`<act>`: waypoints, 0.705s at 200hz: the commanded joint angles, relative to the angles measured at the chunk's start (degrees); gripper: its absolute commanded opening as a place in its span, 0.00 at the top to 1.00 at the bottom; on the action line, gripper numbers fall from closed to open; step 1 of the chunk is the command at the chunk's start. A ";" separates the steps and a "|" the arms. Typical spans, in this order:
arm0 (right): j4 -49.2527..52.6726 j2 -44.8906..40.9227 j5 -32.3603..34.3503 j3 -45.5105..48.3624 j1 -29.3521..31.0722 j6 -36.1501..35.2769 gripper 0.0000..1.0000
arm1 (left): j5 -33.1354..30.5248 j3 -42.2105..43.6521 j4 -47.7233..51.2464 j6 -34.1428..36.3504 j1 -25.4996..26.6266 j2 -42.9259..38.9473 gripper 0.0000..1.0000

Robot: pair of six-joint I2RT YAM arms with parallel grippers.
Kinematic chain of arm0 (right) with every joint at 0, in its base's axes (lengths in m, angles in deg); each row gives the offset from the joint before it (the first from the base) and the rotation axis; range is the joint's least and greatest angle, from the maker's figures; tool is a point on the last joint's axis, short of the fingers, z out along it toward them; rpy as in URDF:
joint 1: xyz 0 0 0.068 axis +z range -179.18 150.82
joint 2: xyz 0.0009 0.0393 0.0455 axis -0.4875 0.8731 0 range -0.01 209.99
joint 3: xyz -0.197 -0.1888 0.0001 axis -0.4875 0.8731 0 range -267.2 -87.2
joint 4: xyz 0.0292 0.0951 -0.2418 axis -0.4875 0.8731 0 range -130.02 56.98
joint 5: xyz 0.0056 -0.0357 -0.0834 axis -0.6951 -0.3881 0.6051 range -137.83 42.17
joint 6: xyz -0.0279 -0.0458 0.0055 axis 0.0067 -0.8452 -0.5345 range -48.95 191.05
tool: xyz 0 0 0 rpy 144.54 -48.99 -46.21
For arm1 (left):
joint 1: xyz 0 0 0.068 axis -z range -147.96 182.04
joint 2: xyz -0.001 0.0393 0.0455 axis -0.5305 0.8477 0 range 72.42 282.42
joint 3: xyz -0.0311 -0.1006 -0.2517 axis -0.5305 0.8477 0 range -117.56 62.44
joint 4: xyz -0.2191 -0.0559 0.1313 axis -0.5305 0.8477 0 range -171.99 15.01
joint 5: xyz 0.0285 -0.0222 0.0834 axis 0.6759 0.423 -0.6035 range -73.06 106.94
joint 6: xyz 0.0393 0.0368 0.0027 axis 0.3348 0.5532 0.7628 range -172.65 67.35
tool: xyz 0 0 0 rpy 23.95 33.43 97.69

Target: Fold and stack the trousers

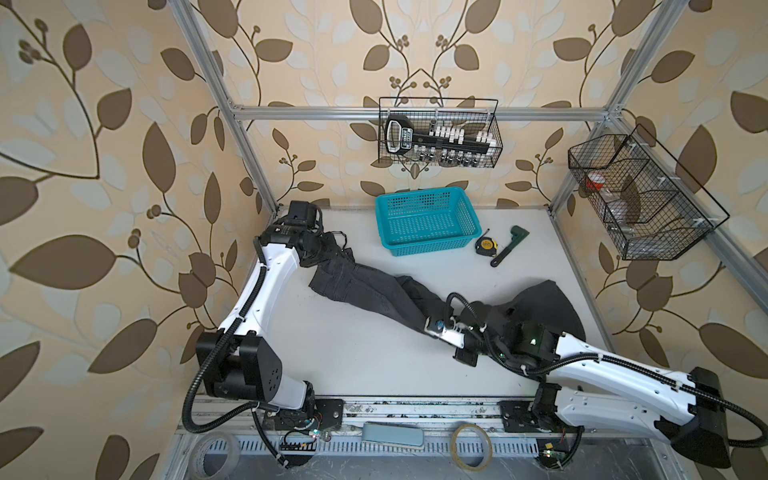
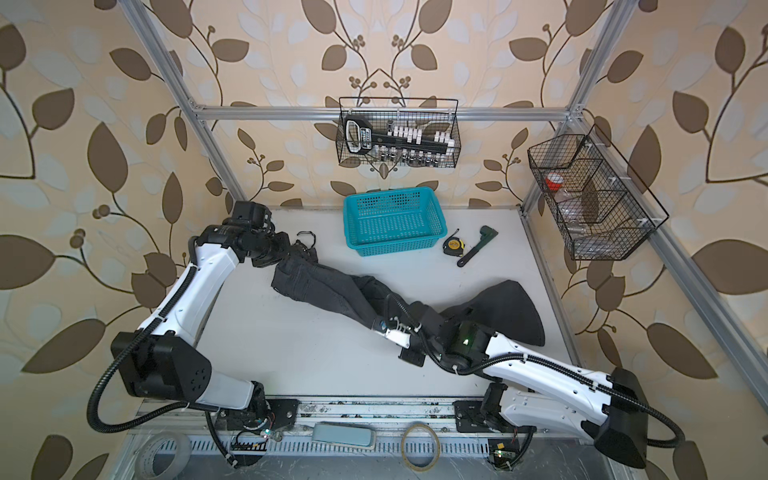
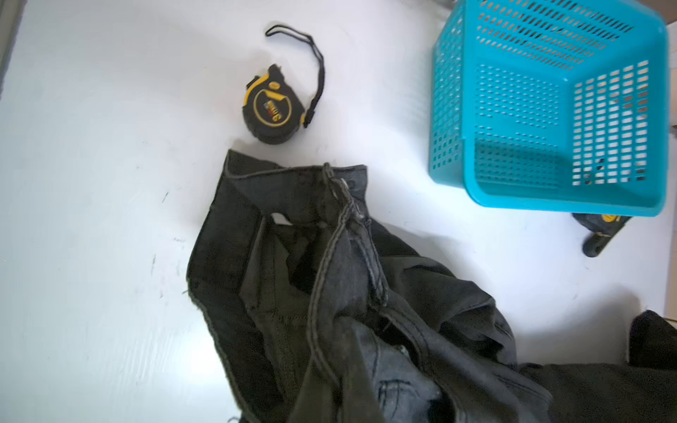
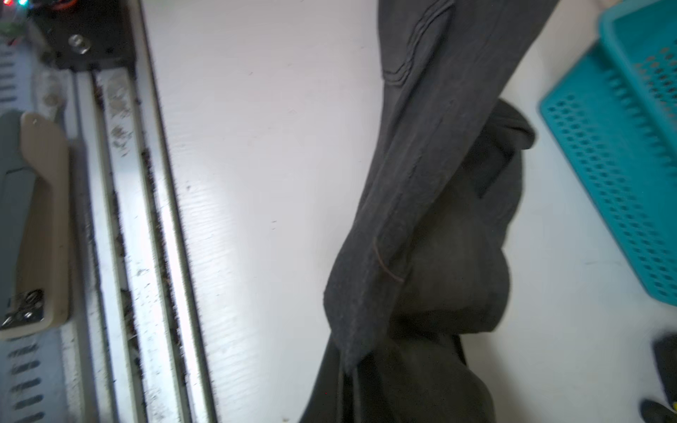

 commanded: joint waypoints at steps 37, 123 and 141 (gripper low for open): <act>-5.89 5.10 -3.27 4.67 5.81 2.01 0.99 | -20.55 5.64 8.99 -9.39 -1.71 -8.42 0.93; -3.76 18.90 -6.54 -0.55 5.83 -5.99 0.92 | -27.58 21.19 17.16 -31.81 -5.54 -12.11 0.87; -3.16 17.47 -8.04 -1.24 5.52 -5.91 0.85 | -28.60 22.39 19.69 -35.05 -6.26 -13.30 0.82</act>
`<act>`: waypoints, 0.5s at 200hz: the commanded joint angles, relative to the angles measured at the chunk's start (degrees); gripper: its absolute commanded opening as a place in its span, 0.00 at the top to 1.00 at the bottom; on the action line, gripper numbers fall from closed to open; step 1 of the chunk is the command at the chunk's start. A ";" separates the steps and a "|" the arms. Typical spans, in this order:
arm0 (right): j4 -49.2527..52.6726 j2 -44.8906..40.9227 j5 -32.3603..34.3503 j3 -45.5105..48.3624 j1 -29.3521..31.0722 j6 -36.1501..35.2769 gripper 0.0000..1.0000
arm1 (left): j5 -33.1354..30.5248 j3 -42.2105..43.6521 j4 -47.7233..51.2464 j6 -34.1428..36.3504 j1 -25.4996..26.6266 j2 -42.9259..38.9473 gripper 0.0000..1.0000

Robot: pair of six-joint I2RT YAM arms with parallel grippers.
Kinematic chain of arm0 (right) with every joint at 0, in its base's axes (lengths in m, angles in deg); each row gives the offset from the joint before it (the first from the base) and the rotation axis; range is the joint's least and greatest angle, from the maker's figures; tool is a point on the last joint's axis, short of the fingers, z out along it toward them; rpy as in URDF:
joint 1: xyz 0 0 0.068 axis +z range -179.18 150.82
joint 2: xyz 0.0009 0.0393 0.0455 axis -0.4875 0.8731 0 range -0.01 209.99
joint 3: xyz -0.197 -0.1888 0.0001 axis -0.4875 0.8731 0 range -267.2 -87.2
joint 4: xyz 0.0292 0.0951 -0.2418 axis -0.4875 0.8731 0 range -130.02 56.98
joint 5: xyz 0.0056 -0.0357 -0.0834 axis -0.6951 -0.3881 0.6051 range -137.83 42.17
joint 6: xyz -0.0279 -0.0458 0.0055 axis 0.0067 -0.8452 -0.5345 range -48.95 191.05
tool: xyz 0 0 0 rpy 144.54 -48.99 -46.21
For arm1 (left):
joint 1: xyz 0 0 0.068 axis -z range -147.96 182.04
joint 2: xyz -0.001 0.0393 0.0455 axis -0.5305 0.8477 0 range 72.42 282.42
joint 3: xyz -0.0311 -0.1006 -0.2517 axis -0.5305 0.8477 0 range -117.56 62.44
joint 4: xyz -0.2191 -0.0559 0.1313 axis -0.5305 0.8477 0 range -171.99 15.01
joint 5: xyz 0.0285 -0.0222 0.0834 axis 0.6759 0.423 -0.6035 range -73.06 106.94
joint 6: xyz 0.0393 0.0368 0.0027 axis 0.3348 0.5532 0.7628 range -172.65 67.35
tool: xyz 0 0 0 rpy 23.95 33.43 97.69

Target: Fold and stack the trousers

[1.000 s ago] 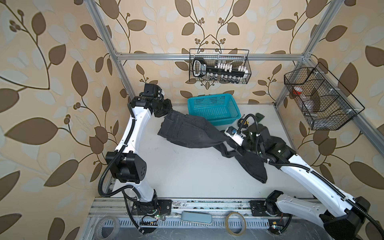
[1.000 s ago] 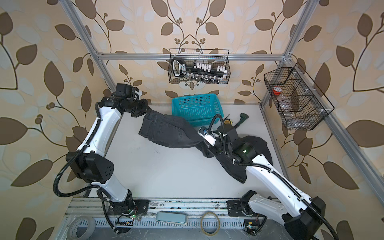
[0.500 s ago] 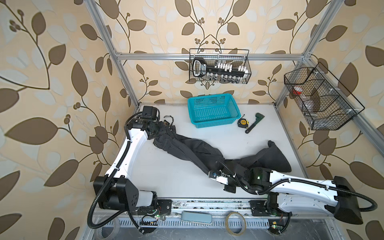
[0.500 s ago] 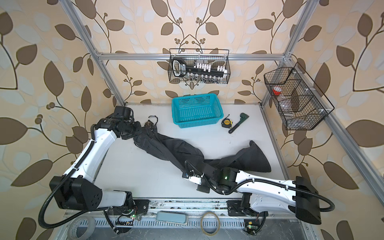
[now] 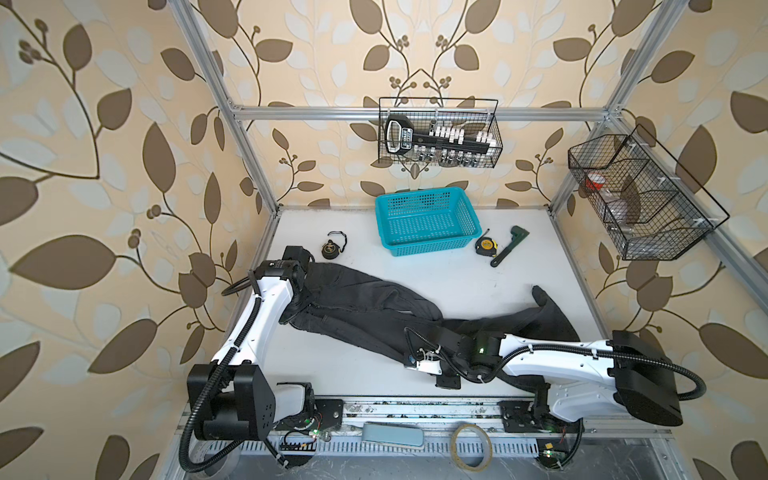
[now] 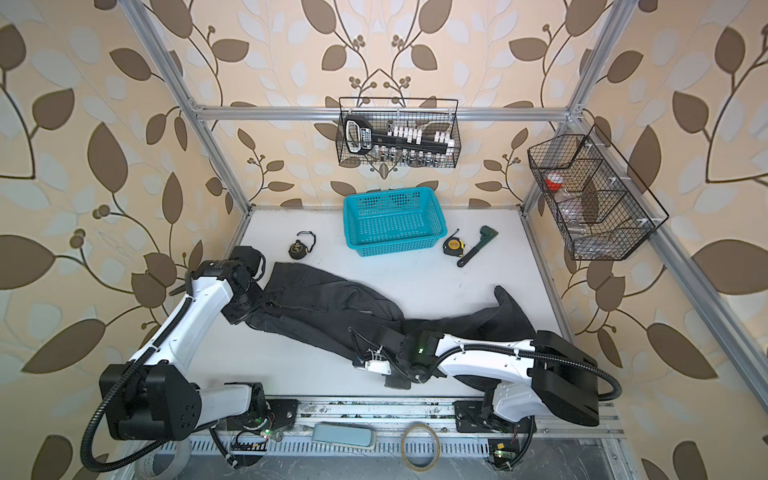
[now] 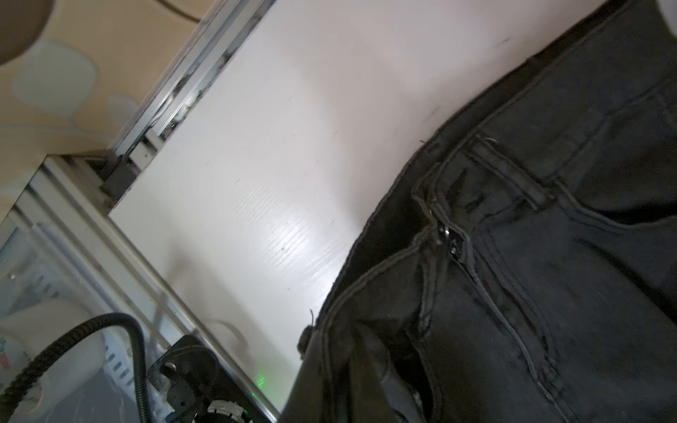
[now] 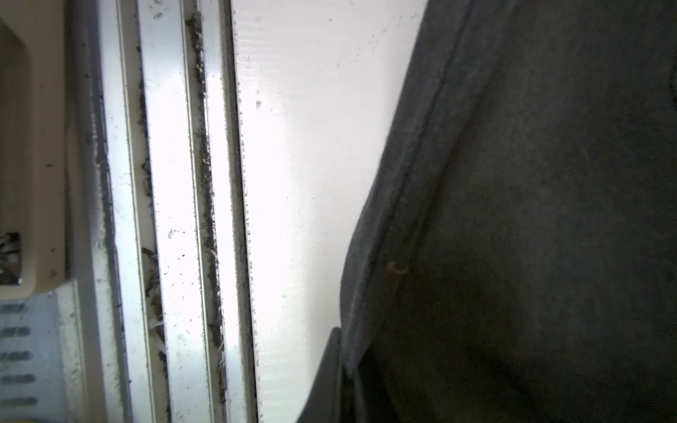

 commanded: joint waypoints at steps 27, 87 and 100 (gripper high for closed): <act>5.63 -5.57 -5.19 -3.98 -2.00 -2.47 0.71 | -9.73 0.50 8.64 -11.87 -1.50 -7.49 0.72; 4.70 -15.96 -12.78 -6.07 -23.52 12.68 0.46 | 6.20 -0.41 1.04 -3.04 -1.68 -7.32 0.40; 2.45 -15.99 -15.16 -5.38 -29.82 19.57 0.45 | 13.51 -0.59 -1.59 -1.78 -1.52 -4.60 0.39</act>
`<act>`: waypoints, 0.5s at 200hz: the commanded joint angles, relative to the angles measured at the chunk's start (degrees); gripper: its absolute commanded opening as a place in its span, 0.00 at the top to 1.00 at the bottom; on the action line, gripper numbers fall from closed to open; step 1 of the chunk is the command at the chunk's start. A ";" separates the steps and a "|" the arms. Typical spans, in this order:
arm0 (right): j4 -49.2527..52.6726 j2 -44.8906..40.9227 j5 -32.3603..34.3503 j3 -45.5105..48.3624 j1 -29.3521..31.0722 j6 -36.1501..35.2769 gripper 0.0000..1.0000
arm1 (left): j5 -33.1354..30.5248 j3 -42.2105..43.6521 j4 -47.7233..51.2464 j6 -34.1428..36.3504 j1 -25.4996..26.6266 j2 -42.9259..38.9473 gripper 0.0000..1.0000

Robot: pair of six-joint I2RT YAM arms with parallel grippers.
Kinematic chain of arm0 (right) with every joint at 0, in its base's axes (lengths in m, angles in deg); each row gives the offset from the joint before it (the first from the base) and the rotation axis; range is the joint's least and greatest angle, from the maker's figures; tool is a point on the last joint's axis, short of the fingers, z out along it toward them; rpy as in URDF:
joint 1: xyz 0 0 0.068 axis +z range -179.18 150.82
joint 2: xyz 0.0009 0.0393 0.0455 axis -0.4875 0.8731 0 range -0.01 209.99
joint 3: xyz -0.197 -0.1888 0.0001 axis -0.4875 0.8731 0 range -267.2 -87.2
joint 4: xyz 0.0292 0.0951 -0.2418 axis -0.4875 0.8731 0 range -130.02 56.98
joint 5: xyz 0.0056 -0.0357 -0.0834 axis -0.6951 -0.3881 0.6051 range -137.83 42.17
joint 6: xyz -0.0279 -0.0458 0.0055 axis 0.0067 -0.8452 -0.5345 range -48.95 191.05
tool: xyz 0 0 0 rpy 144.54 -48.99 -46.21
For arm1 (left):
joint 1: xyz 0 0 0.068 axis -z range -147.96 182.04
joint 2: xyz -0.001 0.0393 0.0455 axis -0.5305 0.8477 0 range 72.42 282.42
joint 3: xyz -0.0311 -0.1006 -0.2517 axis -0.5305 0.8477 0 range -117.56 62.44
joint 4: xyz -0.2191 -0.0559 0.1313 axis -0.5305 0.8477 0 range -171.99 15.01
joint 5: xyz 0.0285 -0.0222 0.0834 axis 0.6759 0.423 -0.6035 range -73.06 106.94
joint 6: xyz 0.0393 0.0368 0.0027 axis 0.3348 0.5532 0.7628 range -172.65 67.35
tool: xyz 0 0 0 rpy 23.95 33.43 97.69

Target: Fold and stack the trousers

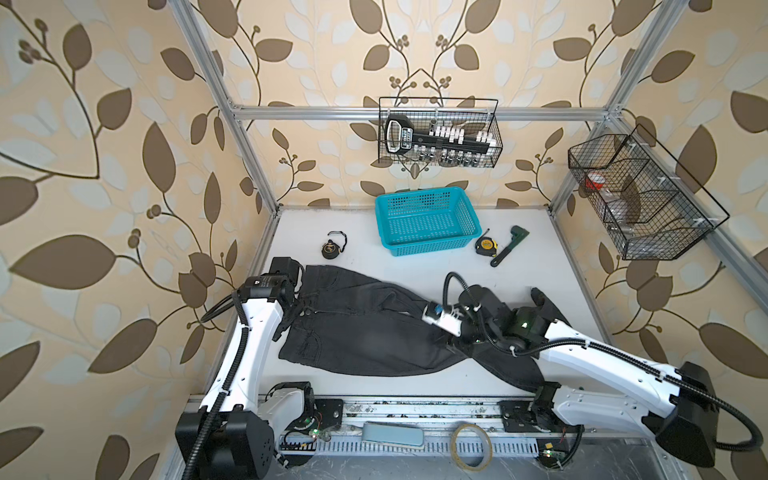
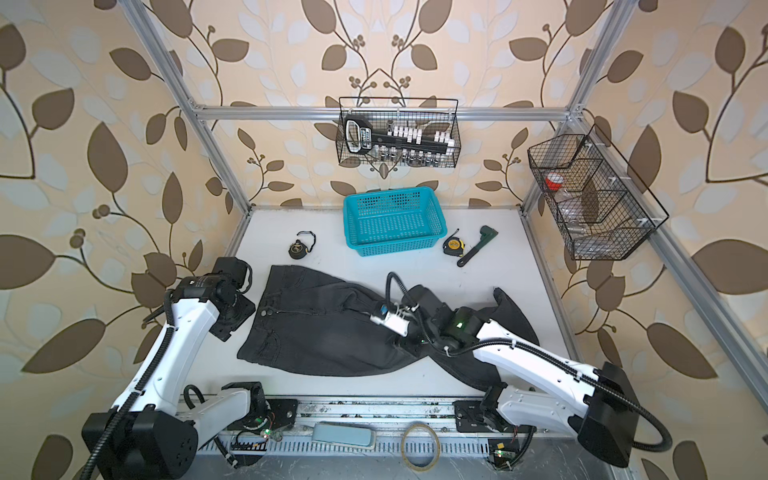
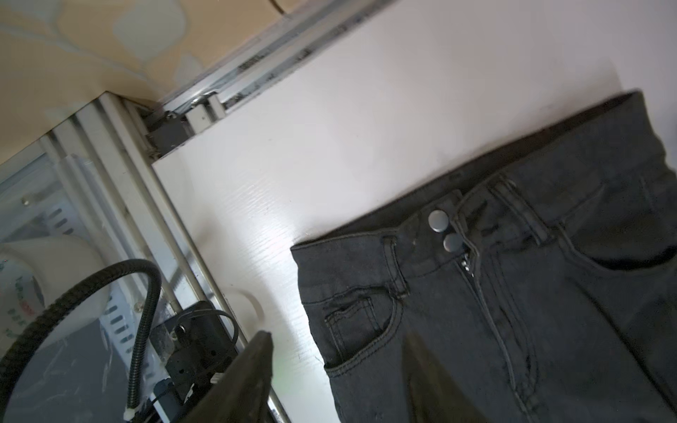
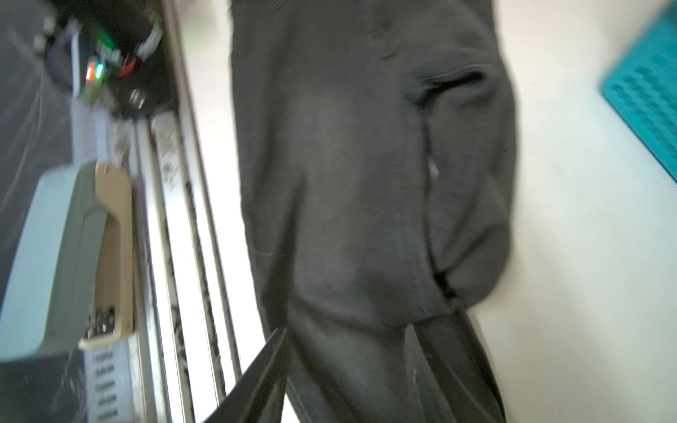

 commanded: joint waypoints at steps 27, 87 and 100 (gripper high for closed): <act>-2.66 -0.86 -0.79 1.86 -15.84 24.87 0.42 | 18.49 -0.36 -10.36 3.32 4.31 7.61 0.39; 14.07 -5.84 13.37 4.67 -35.40 37.89 0.29 | 22.56 -2.90 -19.13 3.30 18.73 18.11 0.36; 18.22 -6.42 17.82 4.31 -40.45 40.57 0.27 | 23.39 -4.17 -19.51 4.96 20.62 21.70 0.35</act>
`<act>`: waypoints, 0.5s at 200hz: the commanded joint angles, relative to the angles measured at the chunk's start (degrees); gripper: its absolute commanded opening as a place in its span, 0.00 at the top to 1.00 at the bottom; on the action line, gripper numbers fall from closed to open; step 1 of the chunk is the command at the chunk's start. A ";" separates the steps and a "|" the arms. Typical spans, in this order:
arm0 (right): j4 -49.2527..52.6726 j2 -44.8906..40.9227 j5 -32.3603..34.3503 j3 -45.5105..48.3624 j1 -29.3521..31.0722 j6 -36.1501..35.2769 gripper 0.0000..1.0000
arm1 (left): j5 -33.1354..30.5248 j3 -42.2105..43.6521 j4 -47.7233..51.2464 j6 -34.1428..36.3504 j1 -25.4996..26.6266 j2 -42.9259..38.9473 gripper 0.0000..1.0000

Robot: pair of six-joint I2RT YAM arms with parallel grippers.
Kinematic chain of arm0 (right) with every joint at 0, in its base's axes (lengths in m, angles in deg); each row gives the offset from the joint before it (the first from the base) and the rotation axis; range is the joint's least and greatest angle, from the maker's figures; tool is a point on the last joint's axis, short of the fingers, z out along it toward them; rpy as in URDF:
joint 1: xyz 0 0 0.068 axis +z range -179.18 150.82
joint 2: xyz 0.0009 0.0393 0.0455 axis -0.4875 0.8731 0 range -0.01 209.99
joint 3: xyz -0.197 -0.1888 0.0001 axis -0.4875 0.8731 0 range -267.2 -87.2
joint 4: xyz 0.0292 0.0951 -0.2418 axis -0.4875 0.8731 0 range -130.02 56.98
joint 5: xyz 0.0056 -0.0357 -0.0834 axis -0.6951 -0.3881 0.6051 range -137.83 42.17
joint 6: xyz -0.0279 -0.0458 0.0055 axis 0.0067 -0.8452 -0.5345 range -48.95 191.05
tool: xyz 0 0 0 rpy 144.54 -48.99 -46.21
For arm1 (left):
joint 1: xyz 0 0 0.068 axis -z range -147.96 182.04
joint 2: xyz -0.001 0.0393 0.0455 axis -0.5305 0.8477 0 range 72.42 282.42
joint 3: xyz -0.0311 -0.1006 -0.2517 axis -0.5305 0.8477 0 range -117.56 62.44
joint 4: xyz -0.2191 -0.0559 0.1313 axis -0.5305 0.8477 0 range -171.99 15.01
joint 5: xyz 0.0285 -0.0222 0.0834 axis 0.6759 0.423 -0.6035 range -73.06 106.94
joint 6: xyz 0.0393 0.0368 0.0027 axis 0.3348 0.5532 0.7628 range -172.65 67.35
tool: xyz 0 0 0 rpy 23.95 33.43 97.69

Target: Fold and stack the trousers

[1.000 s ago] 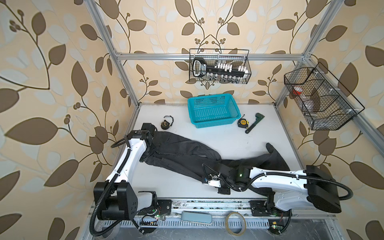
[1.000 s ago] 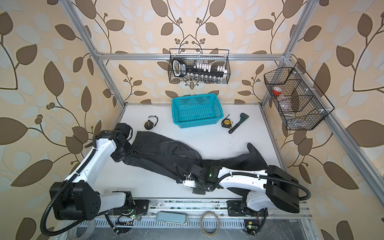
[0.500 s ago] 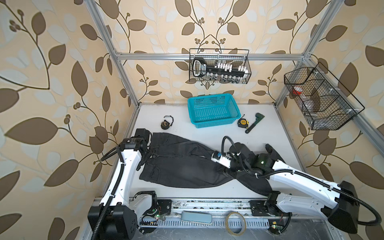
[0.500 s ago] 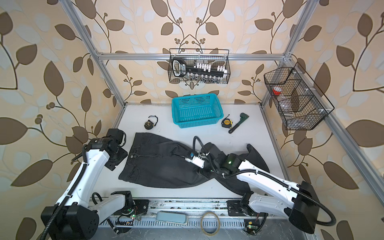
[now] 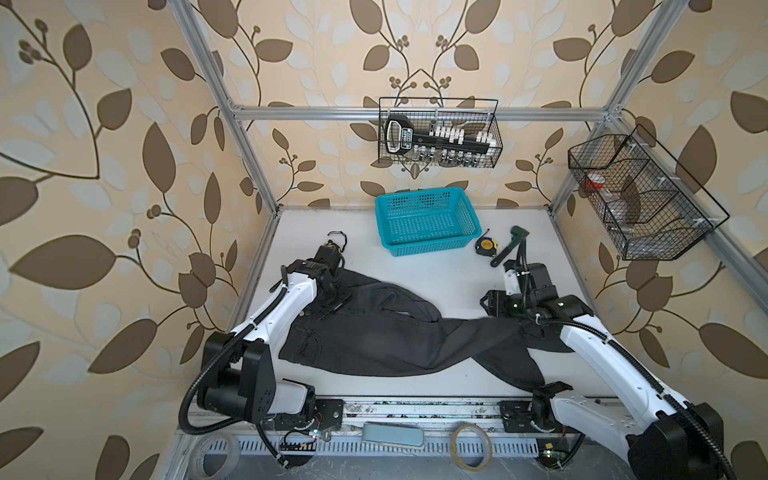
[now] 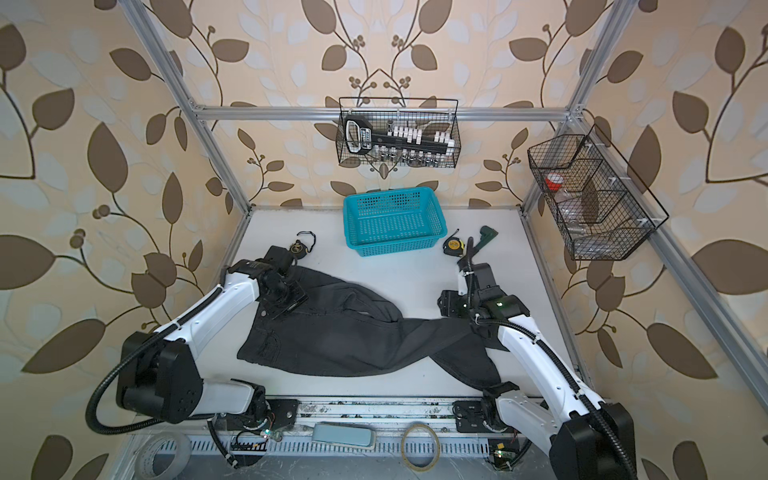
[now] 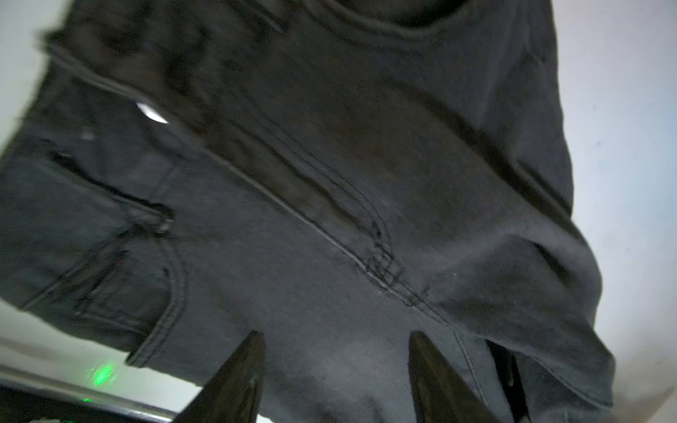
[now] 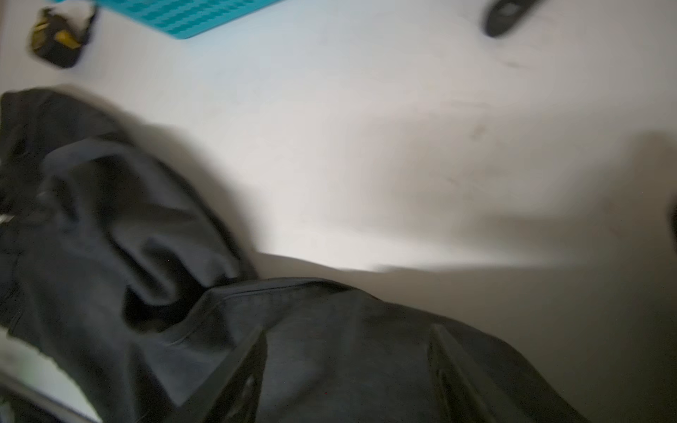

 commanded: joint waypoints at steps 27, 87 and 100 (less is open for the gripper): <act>17.29 -2.63 12.83 -1.41 -12.98 11.49 0.24 | 5.55 -2.06 -5.16 4.45 4.86 8.43 0.34; 23.68 -7.57 23.05 -1.98 -15.69 16.89 0.22 | 2.81 0.91 -3.93 8.52 4.79 14.71 0.32; 23.72 -7.31 22.78 -1.73 -17.85 17.88 0.18 | 1.42 1.00 -3.26 8.96 4.70 16.00 0.32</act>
